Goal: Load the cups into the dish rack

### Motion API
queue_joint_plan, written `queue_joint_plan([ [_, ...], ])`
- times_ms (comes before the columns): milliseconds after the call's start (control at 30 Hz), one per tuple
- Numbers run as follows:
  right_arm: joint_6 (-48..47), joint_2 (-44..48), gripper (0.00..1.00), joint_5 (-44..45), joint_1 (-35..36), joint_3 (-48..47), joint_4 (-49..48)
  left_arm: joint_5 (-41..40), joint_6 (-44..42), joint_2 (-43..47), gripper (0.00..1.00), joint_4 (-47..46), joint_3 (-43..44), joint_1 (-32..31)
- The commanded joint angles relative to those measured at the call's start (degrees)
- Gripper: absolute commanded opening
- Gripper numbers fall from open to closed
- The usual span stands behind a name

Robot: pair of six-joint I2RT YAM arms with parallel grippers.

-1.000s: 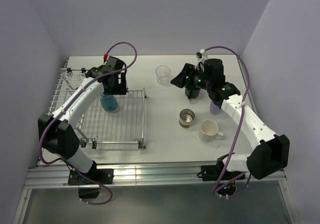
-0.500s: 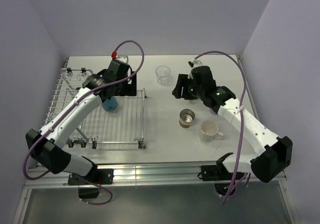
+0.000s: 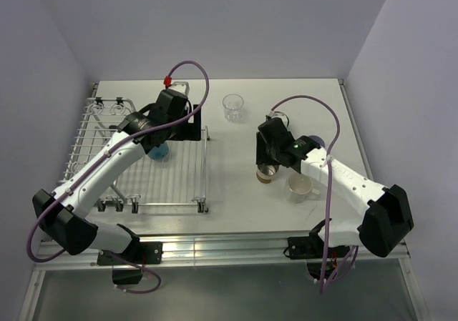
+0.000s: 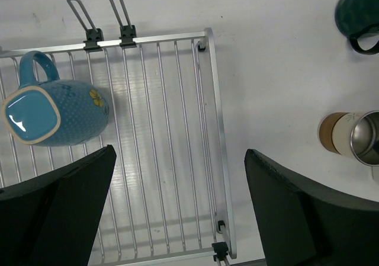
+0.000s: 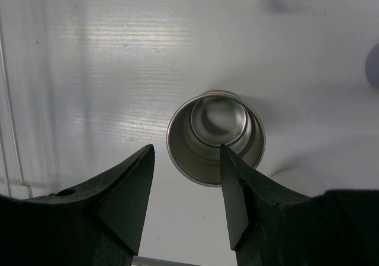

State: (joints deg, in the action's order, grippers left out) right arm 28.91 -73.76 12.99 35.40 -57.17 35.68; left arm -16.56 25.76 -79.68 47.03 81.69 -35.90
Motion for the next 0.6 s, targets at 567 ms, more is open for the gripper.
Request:
queue_joint_plan([
  [567,1.7,-4.8,0.54,1.0,3.0,4.9,-6.1,0.4,0.9,0.1,0.97,-3.5,-1.7,-0.9],
])
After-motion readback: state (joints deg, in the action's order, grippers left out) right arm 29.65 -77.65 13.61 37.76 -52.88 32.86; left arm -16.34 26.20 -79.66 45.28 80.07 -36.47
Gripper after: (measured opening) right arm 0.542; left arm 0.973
